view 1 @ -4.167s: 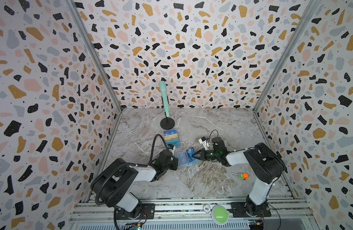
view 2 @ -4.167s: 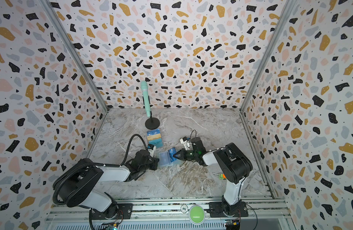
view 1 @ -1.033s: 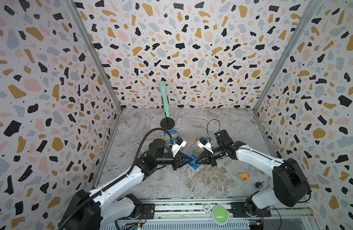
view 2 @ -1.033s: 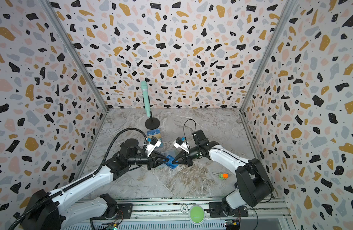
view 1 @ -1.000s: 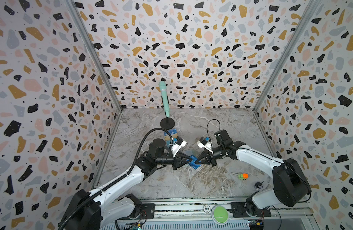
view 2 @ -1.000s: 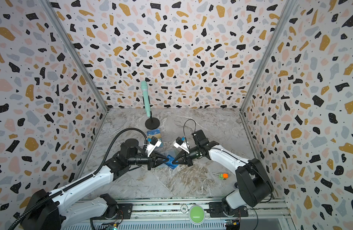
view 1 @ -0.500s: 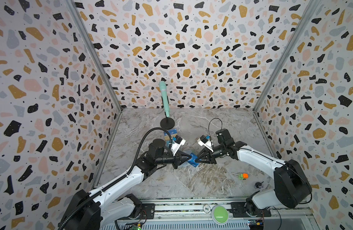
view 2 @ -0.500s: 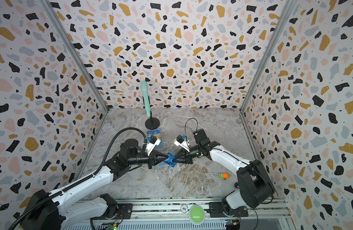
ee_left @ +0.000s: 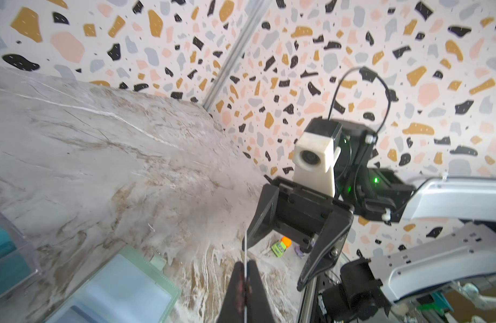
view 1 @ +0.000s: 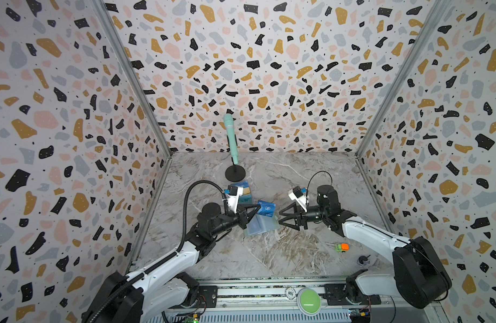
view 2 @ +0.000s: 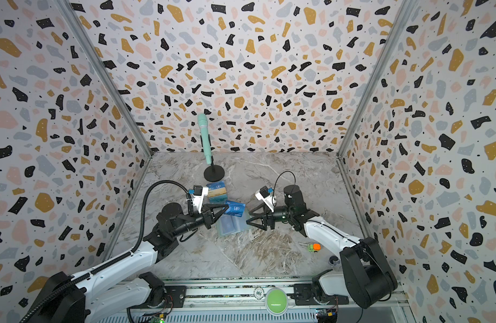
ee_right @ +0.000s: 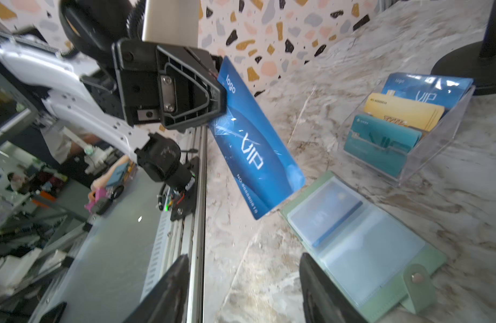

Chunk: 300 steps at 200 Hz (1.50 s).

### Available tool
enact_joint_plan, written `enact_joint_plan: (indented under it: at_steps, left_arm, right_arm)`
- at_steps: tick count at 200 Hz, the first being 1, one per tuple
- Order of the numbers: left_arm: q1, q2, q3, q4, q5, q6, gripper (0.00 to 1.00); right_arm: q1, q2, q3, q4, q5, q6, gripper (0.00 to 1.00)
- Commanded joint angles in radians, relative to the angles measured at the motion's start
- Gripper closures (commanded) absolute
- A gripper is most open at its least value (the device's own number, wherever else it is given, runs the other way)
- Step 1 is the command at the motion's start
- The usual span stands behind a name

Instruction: Take the credit cards out of the card holder

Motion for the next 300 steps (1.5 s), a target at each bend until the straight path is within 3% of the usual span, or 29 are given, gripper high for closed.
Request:
enact_joint_plan:
  at_steps: [1, 65, 122, 171, 300]
  left_arm:
    - [0.020, -0.013, -0.022, 0.233, -0.032, -0.110, 1.00]
    - [0.035, 0.001, -0.084, 0.460, -0.032, -0.213, 1.00]
    - [0.036, 0.040, -0.101, 0.604, -0.019, -0.265, 1.00]
    - [0.036, 0.069, -0.115, 0.702, -0.014, -0.295, 1.00]
    - [0.036, 0.127, -0.129, 0.813, 0.023, -0.317, 1.00]
  right_arm:
    - [0.000, -0.002, -0.012, 0.246, 0.034, 0.170, 0.35]
    - [0.003, 0.075, -0.011, 0.606, 0.095, 0.454, 0.41]
    - [0.080, 0.142, 0.063, 0.718, 0.097, 0.528, 0.50]
    - [0.092, 0.211, 0.057, 1.029, 0.067, 0.722, 0.58]
    - [0.097, 0.268, 0.082, 1.165, 0.056, 0.841, 0.79]
